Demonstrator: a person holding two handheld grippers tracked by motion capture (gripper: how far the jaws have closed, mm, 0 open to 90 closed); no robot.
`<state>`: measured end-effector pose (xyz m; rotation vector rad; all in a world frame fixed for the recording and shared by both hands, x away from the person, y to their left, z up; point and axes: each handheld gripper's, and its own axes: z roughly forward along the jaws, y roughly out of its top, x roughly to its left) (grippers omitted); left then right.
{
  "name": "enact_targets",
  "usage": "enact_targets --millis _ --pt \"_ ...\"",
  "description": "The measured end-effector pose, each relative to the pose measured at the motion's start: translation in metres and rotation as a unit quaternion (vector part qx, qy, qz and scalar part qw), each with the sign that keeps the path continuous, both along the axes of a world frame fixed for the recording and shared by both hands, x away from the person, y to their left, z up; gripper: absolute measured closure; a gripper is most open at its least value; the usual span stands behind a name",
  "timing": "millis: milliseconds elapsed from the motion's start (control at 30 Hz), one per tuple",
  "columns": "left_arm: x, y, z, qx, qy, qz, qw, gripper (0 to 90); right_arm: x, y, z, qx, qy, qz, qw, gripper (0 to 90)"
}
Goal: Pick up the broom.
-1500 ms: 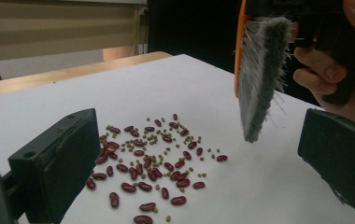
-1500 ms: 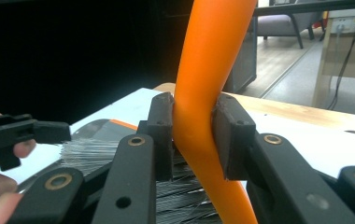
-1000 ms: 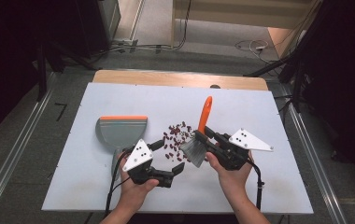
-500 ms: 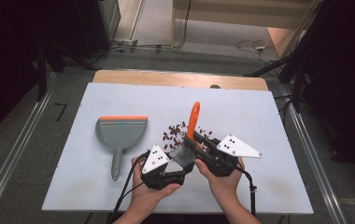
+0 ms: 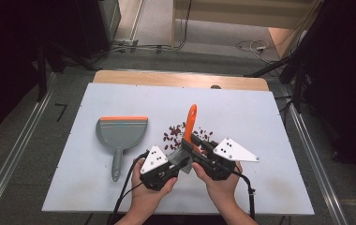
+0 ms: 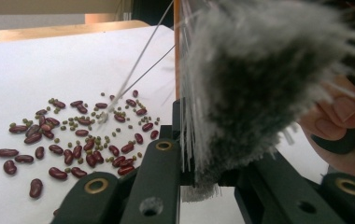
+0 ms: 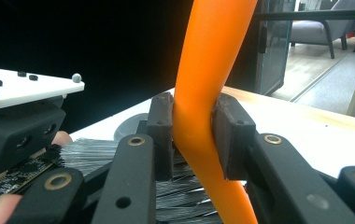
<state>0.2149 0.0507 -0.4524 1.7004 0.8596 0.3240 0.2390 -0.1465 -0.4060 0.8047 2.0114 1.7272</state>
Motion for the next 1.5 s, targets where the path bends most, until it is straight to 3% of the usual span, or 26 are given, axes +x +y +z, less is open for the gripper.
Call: enact_targets --millis 167,200,233,400,567,700,733,767,800,833,867,900,933,1000,1033,1067,1133,1167,1200,1233,1367,1400,1467,1500 --pt "0.004 0.005 0.001 0.010 0.008 -0.017 0.9998 85.5 0.010 -0.003 -0.002 0.005 0.019 0.029 0.9994 67.1" --pt "0.004 0.006 0.001 0.011 0.008 -0.019 0.9997 85.6 0.013 -0.006 0.000 0.011 0.028 0.048 0.9984 59.2" --pt "0.005 0.007 0.001 0.011 0.008 -0.023 0.9997 85.6 0.013 -0.006 0.000 0.011 0.028 0.048 0.9984 59.2" --pt "0.008 0.014 0.002 0.016 0.004 -0.032 0.9994 85.7 0.024 -0.015 0.005 0.004 0.039 0.115 0.9927 45.1" --pt "0.013 0.027 0.004 0.014 -0.001 -0.048 0.9988 85.7 0.030 -0.025 0.005 -0.002 0.040 0.131 0.9905 45.0" --pt "0.018 0.042 0.006 0.004 -0.006 -0.074 0.9973 85.7 0.038 -0.033 0.001 -0.012 0.051 0.159 0.9860 45.0" --pt "0.019 0.046 0.006 -0.001 -0.007 -0.083 0.9965 85.7 0.042 -0.035 -0.003 -0.011 0.061 0.180 0.9818 45.2" --pt "0.019 0.049 0.007 -0.007 -0.010 -0.092 0.9957 85.7 0.042 -0.035 -0.003 -0.011 0.061 0.180 0.9818 45.2" --pt "0.019 0.050 0.008 -0.011 -0.011 -0.100 0.9949 85.7 0.045 -0.035 -0.006 -0.013 0.074 0.198 0.9774 45.3" --pt "0.020 0.052 0.009 -0.013 -0.013 -0.112 0.9935 85.7 0.045 -0.035 -0.006 -0.013 0.074 0.198 0.9774 45.3" --pt "0.019 0.053 0.010 -0.016 -0.016 -0.121 0.9924 85.7 0.046 -0.032 -0.009 -0.016 0.082 0.214 0.9732 46.0" --pt "0.019 0.054 0.010 -0.016 -0.018 -0.128 0.9915 85.7 0.047 -0.031 -0.010 -0.015 0.085 0.223 0.9710 46.4" --pt "0.019 0.054 0.011 -0.014 -0.021 -0.136 0.9904 85.7 0.047 -0.031 -0.010 -0.015 0.085 0.223 0.9710 46.4" --pt "0.018 0.053 0.011 -0.019 -0.020 -0.152 0.9881 85.7 0.047 -0.029 -0.013 -0.015 0.089 0.239 0.9669 48.0" --pt "0.018 0.053 0.011 -0.020 -0.020 -0.158 0.9871 85.7 0.047 -0.027 -0.014 -0.010 0.096 0.252 0.9630 49.3" --pt "0.018 0.052 0.011 -0.020 -0.020 -0.166 0.9857 85.7 0.047 -0.027 -0.014 -0.010 0.096 0.252 0.9630 49.3" --pt "0.017 0.050 0.011 -0.021 -0.019 -0.181 0.9831 85.7 0.048 -0.025 -0.016 -0.003 0.102 0.268 0.9580 51.3" --pt "0.017 0.049 0.011 -0.022 -0.020 -0.186 0.9821 85.7 0.047 -0.023 -0.018 -0.003 0.106 0.283 0.9534 53.5" --pt "0.017 0.049 0.011 -0.022 -0.020 -0.190 0.9813 85.7 0.047 -0.023 -0.018 -0.003 0.106 0.283 0.9534 53.5" --pt "0.017 0.048 0.011 -0.023 -0.019 -0.193 0.9807 85.7 0.047 -0.021 -0.019 0.000 0.110 0.295 0.9490 56.1" --pt "0.018 0.049 0.011 -0.031 -0.012 -0.204 0.9783 85.7 0.049 -0.022 -0.020 0.011 0.120 0.302 0.9457 59.2" --pt "0.018 0.049 0.010 -0.034 -0.011 -0.208 0.9774 85.7 0.050 -0.023 -0.021 0.015 0.123 0.305 0.9443 60.2" --pt "0.018 0.050 0.010 -0.036 -0.010 -0.216 0.9758 85.7 0.051 -0.023 -0.022 0.024 0.131 0.318 0.9385 63.7" --pt "0.019 0.050 0.010 -0.037 -0.008 -0.221 0.9746 85.7 0.051 -0.023 -0.022 0.024 0.131 0.318 0.9385 63.7"
